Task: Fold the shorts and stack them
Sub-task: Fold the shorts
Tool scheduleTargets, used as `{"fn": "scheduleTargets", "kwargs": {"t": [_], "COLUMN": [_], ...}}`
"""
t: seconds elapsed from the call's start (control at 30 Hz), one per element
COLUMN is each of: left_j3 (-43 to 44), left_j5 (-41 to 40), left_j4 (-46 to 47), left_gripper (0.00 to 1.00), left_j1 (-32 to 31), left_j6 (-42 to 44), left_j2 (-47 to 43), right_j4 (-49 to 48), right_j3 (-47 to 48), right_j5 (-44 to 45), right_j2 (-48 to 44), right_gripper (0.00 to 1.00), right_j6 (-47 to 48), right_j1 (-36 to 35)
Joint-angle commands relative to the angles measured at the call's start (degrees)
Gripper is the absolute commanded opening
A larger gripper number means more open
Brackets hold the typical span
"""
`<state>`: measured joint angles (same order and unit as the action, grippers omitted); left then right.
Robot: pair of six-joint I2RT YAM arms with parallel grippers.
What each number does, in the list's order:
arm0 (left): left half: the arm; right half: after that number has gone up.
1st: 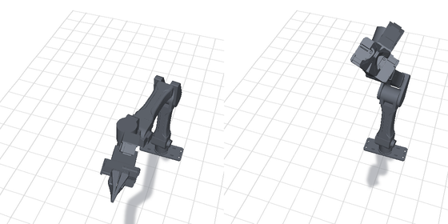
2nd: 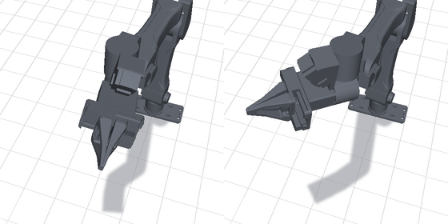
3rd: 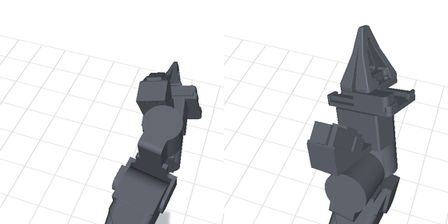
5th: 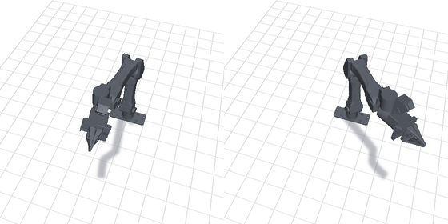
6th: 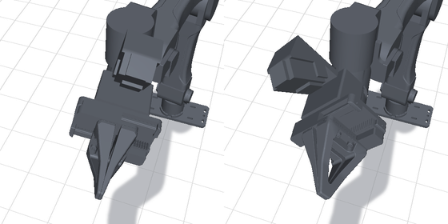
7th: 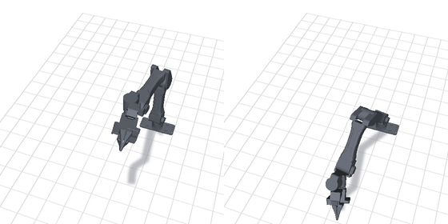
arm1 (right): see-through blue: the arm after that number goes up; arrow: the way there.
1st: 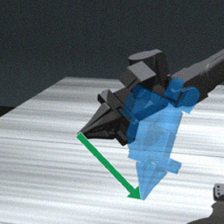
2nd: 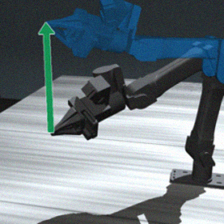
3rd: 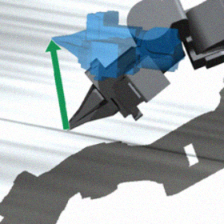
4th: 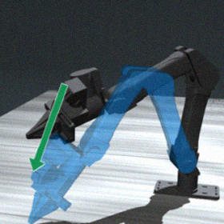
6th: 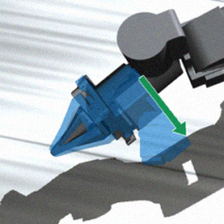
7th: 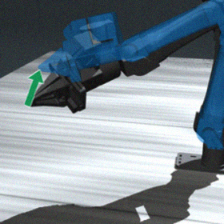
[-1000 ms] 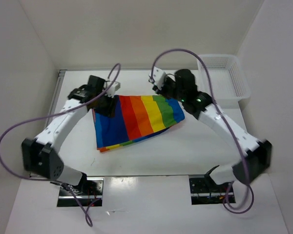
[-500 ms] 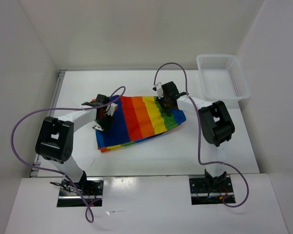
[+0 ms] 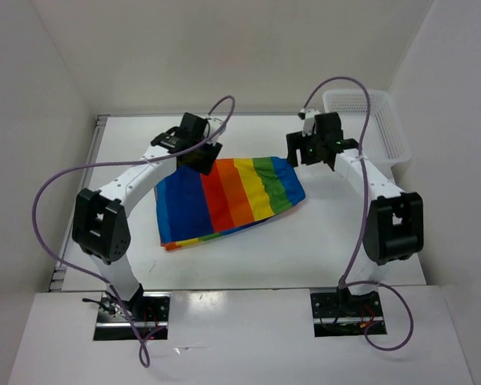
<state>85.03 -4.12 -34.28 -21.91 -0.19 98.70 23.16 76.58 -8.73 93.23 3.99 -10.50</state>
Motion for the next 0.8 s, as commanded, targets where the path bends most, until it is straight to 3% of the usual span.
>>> {"fn": "scheduleTargets", "kwargs": {"t": [0.0,0.07,0.33,0.5,0.6,0.63,0.77], "left_j3": [3.90,5.31,3.22,0.58,-1.00,-1.01,-1.54], "left_j5": [4.82,5.61,6.76,6.14,6.14,6.14,6.67], "left_j4": [-1.58,-1.58,-0.53,0.70,1.32,1.85,2.38], "left_gripper": [0.59,0.59,0.60,0.60,0.60,0.61,0.61], "left_j1": [-2.17,-2.17,-3.23,-3.23,-3.23,-3.23,-3.23], "left_j6": [0.19,0.19,0.19,0.19,0.19,0.19,0.19], "left_j2": [6.50,8.87,11.87,13.01,13.01,13.01,13.54], "right_j4": [0.76,0.23,-0.83,-0.83,-0.83,-0.83,-0.83], "right_j3": [-4.77,-4.77,-3.63,-4.15,-5.65,-5.65,-4.78], "right_j5": [-2.25,-2.25,-2.09,0.81,1.35,1.35,1.96], "right_j2": [6.69,9.50,16.18,17.42,18.74,18.74,18.74], "right_gripper": [0.85,0.88,0.85,0.62,0.38,0.25,0.00], "right_j6": [-0.30,-0.30,-0.30,-0.91,-3.98,-4.68,-5.22], "right_j1": [-1.01,-1.01,-3.02,-9.44,-10.77,-10.77,-10.77]}}
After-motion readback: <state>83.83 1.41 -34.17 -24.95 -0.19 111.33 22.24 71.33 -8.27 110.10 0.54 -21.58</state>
